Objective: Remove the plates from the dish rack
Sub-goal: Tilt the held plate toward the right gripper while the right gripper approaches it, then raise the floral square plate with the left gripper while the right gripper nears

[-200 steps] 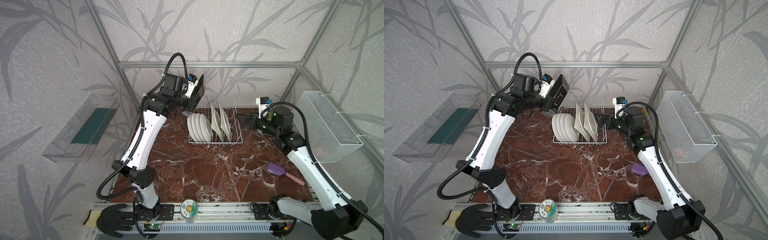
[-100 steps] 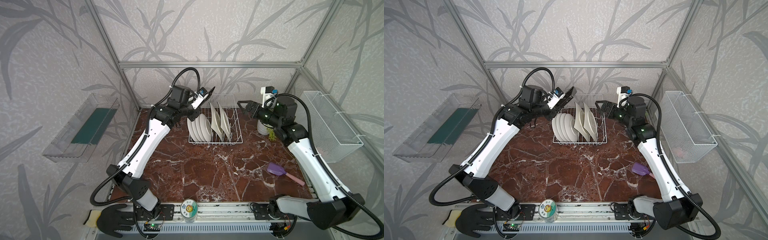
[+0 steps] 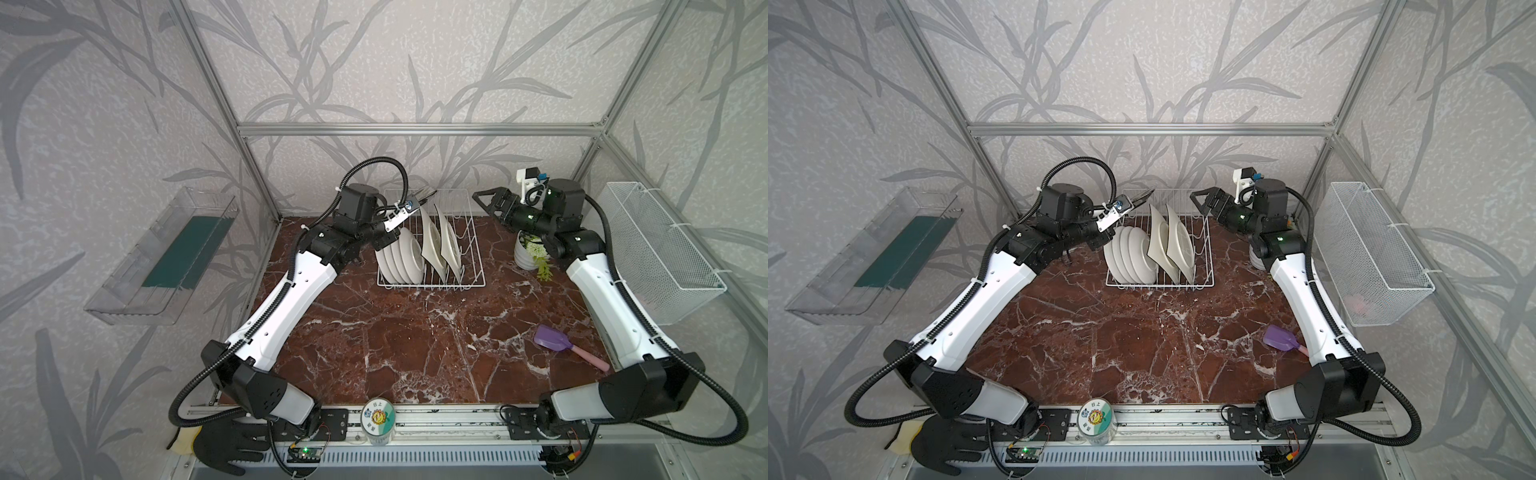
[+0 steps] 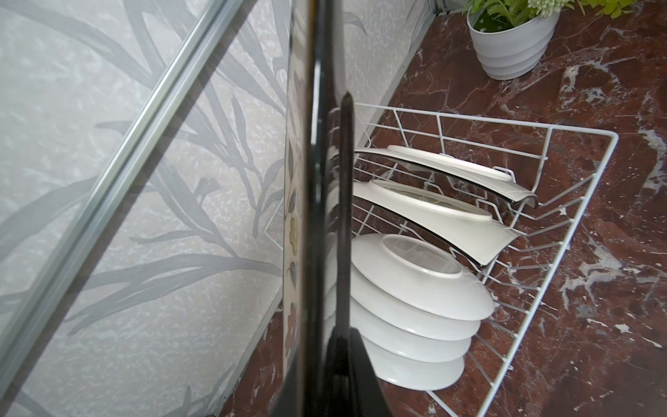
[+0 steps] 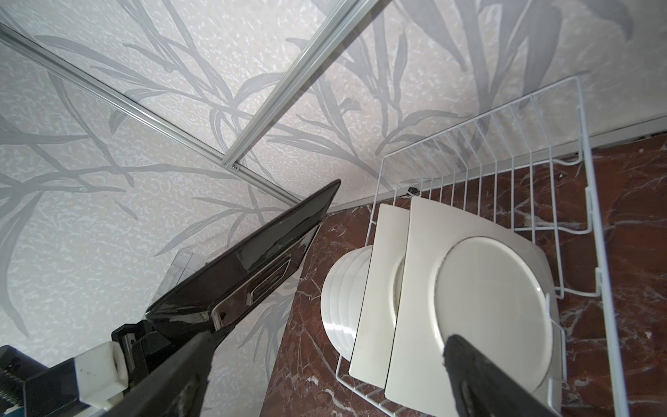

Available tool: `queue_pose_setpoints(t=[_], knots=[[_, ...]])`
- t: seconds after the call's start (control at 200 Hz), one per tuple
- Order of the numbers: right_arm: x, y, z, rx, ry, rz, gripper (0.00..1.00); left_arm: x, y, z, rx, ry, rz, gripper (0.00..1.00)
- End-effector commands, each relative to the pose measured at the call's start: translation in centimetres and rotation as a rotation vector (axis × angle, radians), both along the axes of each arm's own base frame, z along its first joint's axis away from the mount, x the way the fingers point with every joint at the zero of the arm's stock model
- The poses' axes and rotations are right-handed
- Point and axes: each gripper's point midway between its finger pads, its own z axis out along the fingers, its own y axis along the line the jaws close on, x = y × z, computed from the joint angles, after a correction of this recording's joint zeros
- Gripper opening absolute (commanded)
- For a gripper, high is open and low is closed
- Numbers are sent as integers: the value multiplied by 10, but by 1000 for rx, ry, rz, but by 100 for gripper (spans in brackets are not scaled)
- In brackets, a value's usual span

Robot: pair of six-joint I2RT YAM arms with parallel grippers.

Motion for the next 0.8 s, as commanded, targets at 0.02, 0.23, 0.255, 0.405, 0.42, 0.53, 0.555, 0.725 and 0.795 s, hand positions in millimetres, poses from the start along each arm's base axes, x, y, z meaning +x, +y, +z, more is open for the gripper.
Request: queue_pose_setpoints(t=[0.02, 0.23, 0.255, 0.405, 0.42, 0.53, 0.555, 0.725, 0.795], knots=[[-2, 10, 17, 56, -14, 56, 99, -29, -11, 99, -58, -405, -161, 0], [1, 14, 25, 60, -20, 74, 99, -34, -16, 79, 71, -447, -240, 0], [2, 14, 26, 59, -17, 74, 99, -36, -17, 77, 81, -466, -255, 0], [7, 22, 20, 64, 26, 105, 99, -38, -20, 76, 109, -523, -281, 0], [7, 23, 19, 63, 32, 109, 99, -39, -21, 75, 111, -528, -285, 0], [7, 34, 10, 53, 66, 136, 99, -40, -23, 78, 114, -591, -300, 0], [7, 36, 7, 54, 76, 143, 99, -41, -24, 79, 112, -603, -303, 0], [6, 43, -3, 42, 120, 146, 99, -38, -24, 84, 113, -681, -287, 0], [6, 44, -7, 42, 134, 145, 99, -37, -24, 87, 107, -721, -278, 0]])
